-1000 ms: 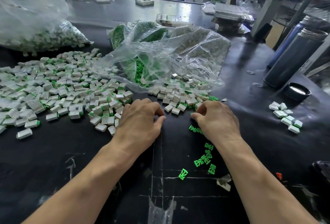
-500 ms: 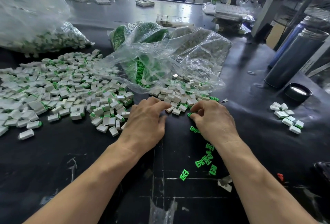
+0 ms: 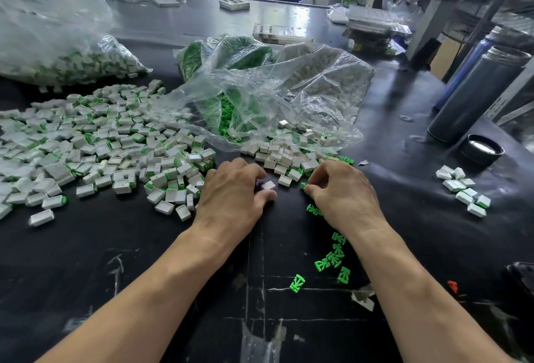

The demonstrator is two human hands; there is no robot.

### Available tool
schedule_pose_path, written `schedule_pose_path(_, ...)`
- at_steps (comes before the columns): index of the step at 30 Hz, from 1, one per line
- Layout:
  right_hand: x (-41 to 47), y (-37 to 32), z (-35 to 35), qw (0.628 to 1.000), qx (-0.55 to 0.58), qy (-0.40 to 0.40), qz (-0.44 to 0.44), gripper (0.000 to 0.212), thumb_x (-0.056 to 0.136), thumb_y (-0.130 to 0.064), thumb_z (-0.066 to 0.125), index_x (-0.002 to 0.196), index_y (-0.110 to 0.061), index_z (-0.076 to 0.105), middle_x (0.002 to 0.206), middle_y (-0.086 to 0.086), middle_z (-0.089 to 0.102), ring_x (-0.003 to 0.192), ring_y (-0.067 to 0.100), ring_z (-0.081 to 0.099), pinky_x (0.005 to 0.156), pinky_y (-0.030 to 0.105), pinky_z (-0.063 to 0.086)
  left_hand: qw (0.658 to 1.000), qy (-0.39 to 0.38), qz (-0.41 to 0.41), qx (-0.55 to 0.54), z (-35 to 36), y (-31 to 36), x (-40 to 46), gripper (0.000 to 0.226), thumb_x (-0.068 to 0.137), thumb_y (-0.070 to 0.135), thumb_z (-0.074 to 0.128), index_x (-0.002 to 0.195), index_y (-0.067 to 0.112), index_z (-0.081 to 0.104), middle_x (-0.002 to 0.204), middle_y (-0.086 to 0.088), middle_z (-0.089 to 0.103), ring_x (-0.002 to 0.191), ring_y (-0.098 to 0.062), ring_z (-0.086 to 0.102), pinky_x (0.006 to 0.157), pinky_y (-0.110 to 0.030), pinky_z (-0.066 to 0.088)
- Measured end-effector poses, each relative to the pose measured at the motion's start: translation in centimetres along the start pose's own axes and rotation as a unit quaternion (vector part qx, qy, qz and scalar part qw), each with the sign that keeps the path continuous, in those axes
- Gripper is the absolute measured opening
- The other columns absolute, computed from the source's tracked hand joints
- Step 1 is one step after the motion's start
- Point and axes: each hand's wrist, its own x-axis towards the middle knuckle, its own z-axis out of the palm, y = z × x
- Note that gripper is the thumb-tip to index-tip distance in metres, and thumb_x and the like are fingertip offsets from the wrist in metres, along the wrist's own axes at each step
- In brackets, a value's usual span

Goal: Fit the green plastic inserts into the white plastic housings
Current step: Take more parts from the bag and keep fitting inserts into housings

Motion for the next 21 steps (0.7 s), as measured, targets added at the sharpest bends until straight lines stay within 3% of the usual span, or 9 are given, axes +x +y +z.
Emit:
schedule_pose_path(3, -0.2, -0.1, 0.0, 1.0, -0.003, 0.01, -0.015, 0.01, 0.089, -0.029, 0.077, 0.084, -0.027, 0.068, 0.09, -0.009, 0.066, 0.093, 0.019, 0.063, 0.079, 0.03, 0.043, 1.0, -0.003, -0.008, -0.021, 0.0, 0.1, 0.0, 0.021, 0.094, 0.042, 0.07, 0.112, 0.032, 0.072, 0.108, 0.008, 0.06, 0.109, -0.016, 0.054, 0.103, -0.035, 0.038)
schedule_pose_path(5, -0.2, -0.2, 0.0, 1.0, 0.003, 0.02, -0.019, 0.009, 0.09, -0.027, 0.074, 0.085, -0.026, 0.067, 0.087, -0.009, 0.067, 0.09, 0.02, 0.064, 0.078, 0.03, 0.044, 0.998, 0.003, -0.007, -0.069, 0.0, 0.0, 0.0, 0.011, 0.092, 0.035, 0.073, 0.103, 0.033, 0.072, 0.098, 0.013, 0.061, 0.098, -0.005, 0.057, 0.097, -0.032, 0.043)
schedule_pose_path(8, -0.3, -0.1, -0.2, 0.996, 0.073, 0.035, -0.024, 0.007, 0.09, -0.025, 0.074, 0.088, -0.026, 0.067, 0.084, -0.01, 0.069, 0.086, 0.017, 0.066, 0.082, 0.035, 0.054, 0.98, 0.013, -0.025, -0.197, 0.0, 0.0, -0.1, 0.013, 0.089, 0.025, 0.078, 0.092, 0.033, 0.07, 0.079, 0.02, 0.065, 0.076, 0.008, 0.059, 0.072, -0.008, 0.042)
schedule_pose_path(9, -0.4, -0.1, -0.2, 0.992, 0.116, 0.038, -0.028, 0.008, 0.09, -0.024, 0.075, 0.089, -0.027, 0.068, 0.083, -0.011, 0.069, 0.083, 0.012, 0.066, 0.08, 0.033, 0.056, 0.969, 0.012, -0.029, -0.245, -0.1, -0.1, -0.1, 0.015, 0.088, 0.021, 0.079, 0.092, 0.032, 0.07, 0.079, 0.018, 0.067, 0.075, 0.007, 0.061, 0.068, -0.007, 0.043)
schedule_pose_path(12, -1.1, -0.3, -0.1, 0.967, 0.249, 0.031, -0.05, 0.012, 0.091, -0.021, 0.078, 0.095, -0.03, 0.071, 0.084, -0.013, 0.072, 0.078, -0.004, 0.065, 0.072, 0.014, 0.051, 0.919, 0.007, -0.035, -0.393, -0.4, 0.0, 0.0, 0.019, 0.086, 0.013, 0.081, 0.093, 0.027, 0.07, 0.086, 0.01, 0.074, 0.079, -0.003, 0.068, 0.072, -0.014, 0.051)
schedule_pose_path(16, -1.6, -1.0, -0.1, 0.933, 0.348, 0.012, -0.091, 0.014, 0.09, -0.014, 0.08, 0.092, -0.027, 0.076, 0.085, -0.014, 0.075, 0.079, 0.0, 0.067, 0.073, 0.012, 0.049, 0.845, 0.0, -0.063, -0.531, -0.7, 0.3, 0.0, 0.021, 0.084, 0.003, 0.08, 0.09, 0.021, 0.071, 0.08, 0.006, 0.075, 0.076, -0.004, 0.069, 0.068, -0.013, 0.051)
schedule_pose_path(21, -2.0, -1.5, -0.1, 0.903, 0.413, 0.004, -0.122, 0.021, 0.092, -0.011, 0.077, 0.089, -0.031, 0.071, 0.08, -0.017, 0.073, 0.065, -0.003, 0.062, 0.064, 0.015, 0.049, 0.836, -0.006, -0.065, -0.546, -0.7, 0.5, -0.1, 0.02, 0.084, 0.004, 0.08, 0.089, 0.02, 0.07, 0.079, 0.002, 0.075, 0.074, -0.007, 0.069, 0.066, -0.015, 0.051)
